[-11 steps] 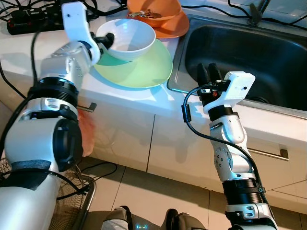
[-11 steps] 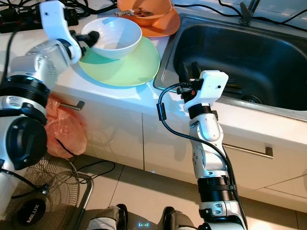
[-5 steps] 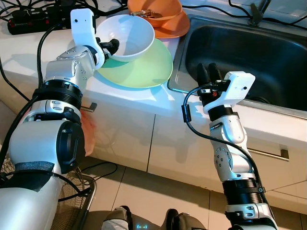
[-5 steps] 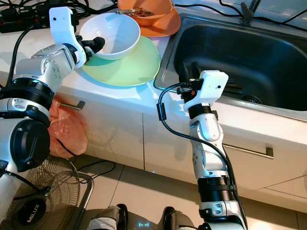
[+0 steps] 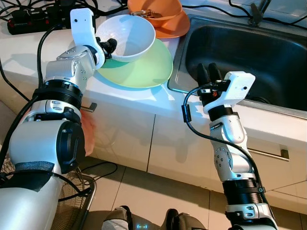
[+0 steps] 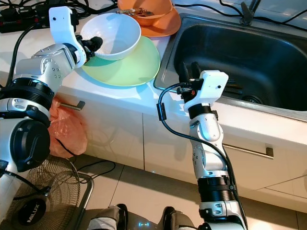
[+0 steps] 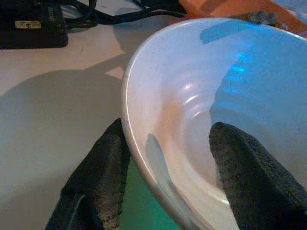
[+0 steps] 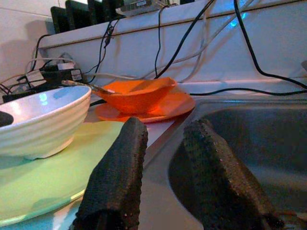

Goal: Kitchen organization

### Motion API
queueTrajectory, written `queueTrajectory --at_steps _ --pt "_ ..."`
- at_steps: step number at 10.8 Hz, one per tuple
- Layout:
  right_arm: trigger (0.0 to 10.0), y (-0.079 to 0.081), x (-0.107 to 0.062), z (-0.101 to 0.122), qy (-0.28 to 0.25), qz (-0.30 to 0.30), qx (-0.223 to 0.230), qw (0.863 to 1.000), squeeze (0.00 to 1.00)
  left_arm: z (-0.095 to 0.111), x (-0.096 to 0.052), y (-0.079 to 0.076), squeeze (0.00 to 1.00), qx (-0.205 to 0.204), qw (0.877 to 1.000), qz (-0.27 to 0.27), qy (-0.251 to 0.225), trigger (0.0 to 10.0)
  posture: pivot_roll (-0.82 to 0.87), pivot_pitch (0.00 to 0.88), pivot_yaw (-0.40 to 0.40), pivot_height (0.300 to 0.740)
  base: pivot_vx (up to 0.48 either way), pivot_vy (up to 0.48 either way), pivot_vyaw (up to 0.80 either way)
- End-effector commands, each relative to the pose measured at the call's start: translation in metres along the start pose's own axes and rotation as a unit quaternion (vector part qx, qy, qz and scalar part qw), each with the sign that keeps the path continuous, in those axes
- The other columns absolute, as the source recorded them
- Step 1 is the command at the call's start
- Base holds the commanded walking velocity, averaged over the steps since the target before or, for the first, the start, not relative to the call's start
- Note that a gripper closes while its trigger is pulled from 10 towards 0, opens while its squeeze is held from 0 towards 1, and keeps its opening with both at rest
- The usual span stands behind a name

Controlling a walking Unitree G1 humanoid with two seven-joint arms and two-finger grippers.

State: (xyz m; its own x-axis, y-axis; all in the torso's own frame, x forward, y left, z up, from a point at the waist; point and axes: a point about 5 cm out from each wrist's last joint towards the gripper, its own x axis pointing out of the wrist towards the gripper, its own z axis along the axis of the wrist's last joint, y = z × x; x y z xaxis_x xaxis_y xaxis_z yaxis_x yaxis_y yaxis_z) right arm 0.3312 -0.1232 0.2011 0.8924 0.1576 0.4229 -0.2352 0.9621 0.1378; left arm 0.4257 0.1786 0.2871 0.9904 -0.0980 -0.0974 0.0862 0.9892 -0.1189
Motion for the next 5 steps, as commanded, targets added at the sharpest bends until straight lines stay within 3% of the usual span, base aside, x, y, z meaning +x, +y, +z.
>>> queueTrajectory --at_steps 1,5 --pt "10.0 -0.0017 -0.0002 0.0006 0.0 0.001 0.001 1.0 0.0 0.0015 -0.0003 -0.0015 0.0 -0.001 1.0 -0.002 -0.003 0.0 0.13 0.173 -0.018 0.74 0.0 0.0 0.0" --pt "10.0 -0.0014 0.0006 0.0006 0.001 0.002 0.001 1.0 0.0 0.0058 -0.0009 -0.0014 0.0 -0.006 1.0 -0.006 -0.011 0.0 0.13 0.176 -0.02 0.74 0.0 0.0 0.0"
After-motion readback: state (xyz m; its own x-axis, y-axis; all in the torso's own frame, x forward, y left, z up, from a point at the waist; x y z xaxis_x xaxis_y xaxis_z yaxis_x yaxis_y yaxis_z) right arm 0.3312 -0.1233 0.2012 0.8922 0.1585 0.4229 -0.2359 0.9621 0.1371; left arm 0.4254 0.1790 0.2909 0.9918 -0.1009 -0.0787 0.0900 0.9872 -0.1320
